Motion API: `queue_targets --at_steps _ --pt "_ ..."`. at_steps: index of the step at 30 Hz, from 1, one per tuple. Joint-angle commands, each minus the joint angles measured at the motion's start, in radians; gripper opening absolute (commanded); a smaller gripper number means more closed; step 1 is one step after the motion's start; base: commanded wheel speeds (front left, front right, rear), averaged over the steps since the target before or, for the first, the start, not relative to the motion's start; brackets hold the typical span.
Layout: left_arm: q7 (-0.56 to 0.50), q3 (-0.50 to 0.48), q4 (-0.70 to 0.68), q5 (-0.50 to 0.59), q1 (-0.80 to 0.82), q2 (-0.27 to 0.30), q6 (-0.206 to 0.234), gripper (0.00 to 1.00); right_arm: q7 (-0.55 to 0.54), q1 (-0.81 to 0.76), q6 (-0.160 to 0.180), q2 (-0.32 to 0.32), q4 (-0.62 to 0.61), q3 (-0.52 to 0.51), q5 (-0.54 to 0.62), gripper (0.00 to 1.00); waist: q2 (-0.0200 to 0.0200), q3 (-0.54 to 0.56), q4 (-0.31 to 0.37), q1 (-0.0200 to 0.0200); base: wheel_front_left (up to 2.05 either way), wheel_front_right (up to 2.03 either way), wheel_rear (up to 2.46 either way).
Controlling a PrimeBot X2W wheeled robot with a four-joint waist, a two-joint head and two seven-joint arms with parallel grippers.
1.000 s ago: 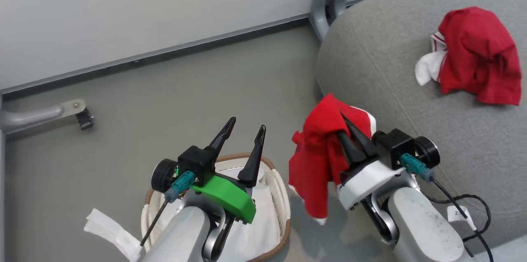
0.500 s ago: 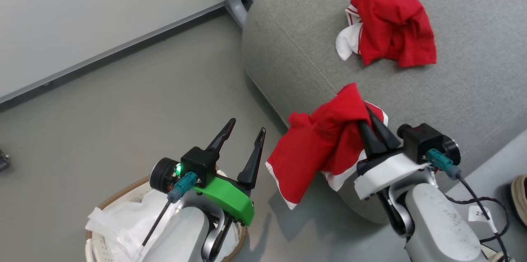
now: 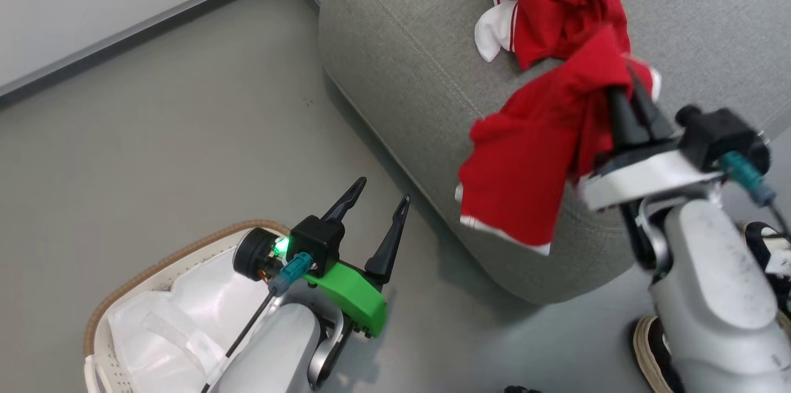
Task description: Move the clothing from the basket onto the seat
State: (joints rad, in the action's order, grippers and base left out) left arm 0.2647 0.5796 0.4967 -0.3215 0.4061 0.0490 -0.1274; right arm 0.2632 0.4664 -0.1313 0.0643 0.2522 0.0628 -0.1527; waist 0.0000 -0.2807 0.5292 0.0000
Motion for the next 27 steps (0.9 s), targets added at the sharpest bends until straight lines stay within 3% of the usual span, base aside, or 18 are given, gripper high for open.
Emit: queue_targets --at_steps 1,9,16,22,27 --pt "-0.001 -0.003 0.006 0.005 0.019 0.014 -0.004 1.00 0.002 0.046 0.001 0.023 -0.015 -0.025 0.003 0.00 0.0000 -0.025 0.004 0.0000 0.00 0.00 0.00" --pt "-0.001 -0.020 0.009 0.026 0.028 0.044 -0.005 1.00 0.002 0.318 0.001 0.205 -0.014 -0.094 0.044 0.00 0.0000 -0.089 -0.015 0.0000 0.00 0.00 0.00" --pt "-0.001 -0.009 -0.002 0.041 0.070 0.054 -0.004 1.00 0.002 0.528 0.001 0.327 0.093 -0.161 0.110 0.00 0.0000 -0.161 -0.073 0.0000 0.00 0.00 0.00" --pt "-0.001 0.006 -0.017 0.051 0.116 0.056 -0.004 1.00 0.002 0.659 0.001 0.387 0.238 -0.262 0.206 0.00 0.0000 -0.231 -0.141 0.0000 0.00 0.00 0.00" --pt "-0.001 0.018 -0.049 0.061 0.150 0.058 -0.004 1.00 0.002 0.693 0.001 0.396 0.338 -0.358 0.293 0.00 0.0000 -0.281 -0.197 0.0000 0.00 0.00 0.00"
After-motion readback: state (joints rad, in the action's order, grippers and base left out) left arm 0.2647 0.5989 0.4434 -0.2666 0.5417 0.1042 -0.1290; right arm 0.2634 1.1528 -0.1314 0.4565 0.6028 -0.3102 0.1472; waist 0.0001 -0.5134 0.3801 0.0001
